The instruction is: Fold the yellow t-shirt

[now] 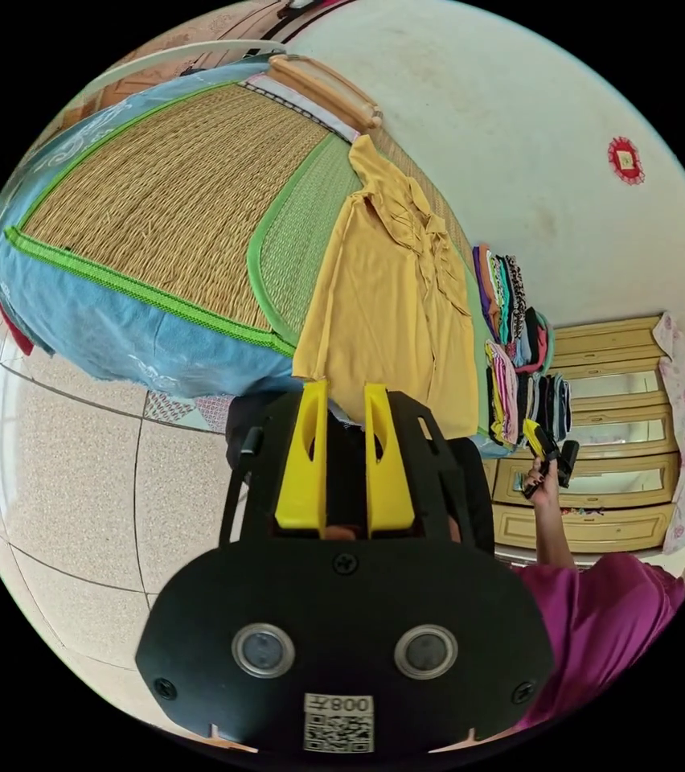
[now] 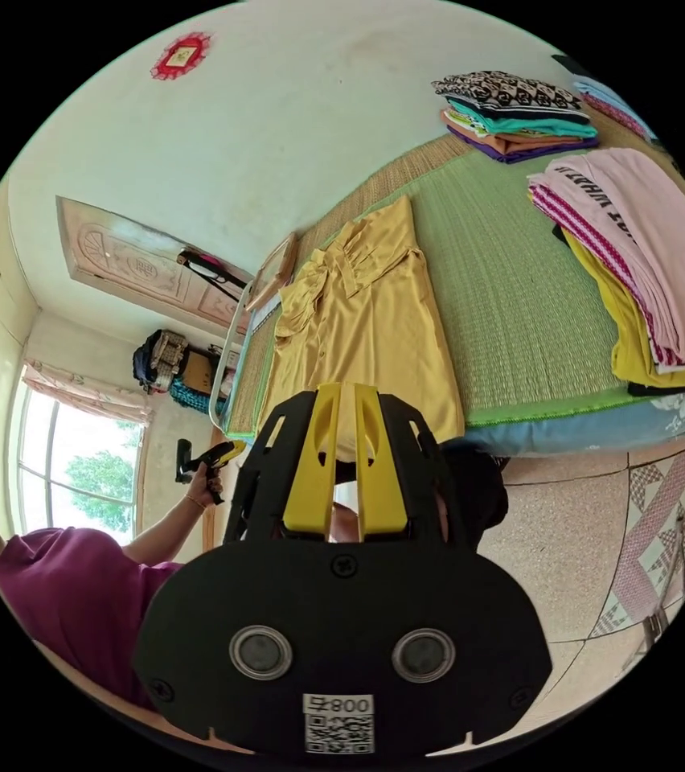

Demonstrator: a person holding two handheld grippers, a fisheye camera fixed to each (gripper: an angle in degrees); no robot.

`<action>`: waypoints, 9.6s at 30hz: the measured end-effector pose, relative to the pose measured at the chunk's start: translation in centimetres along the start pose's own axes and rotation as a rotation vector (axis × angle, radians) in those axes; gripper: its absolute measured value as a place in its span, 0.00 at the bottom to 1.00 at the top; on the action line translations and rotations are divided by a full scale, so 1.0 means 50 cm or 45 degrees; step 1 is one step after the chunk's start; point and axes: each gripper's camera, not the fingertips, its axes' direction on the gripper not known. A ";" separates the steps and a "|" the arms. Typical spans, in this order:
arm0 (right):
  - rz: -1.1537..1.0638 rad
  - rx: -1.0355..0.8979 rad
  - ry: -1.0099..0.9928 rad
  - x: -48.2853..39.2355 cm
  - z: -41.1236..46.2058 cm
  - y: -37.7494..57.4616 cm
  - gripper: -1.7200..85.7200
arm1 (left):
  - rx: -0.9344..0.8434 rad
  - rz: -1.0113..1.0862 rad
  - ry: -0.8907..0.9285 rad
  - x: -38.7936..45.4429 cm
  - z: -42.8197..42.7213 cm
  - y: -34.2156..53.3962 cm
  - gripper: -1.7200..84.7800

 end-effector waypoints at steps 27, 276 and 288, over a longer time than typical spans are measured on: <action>0.327 -0.143 0.152 0.187 -0.070 0.041 0.14 | -0.192 -0.150 -0.068 -0.080 -0.001 0.089 0.09; -0.444 -0.443 0.073 -0.352 0.836 -0.364 0.02 | -0.195 0.411 0.418 0.357 0.643 -0.758 0.02; -0.351 -0.461 0.109 -0.278 0.858 -0.351 0.02 | -0.228 0.258 0.296 0.242 0.617 -0.690 0.02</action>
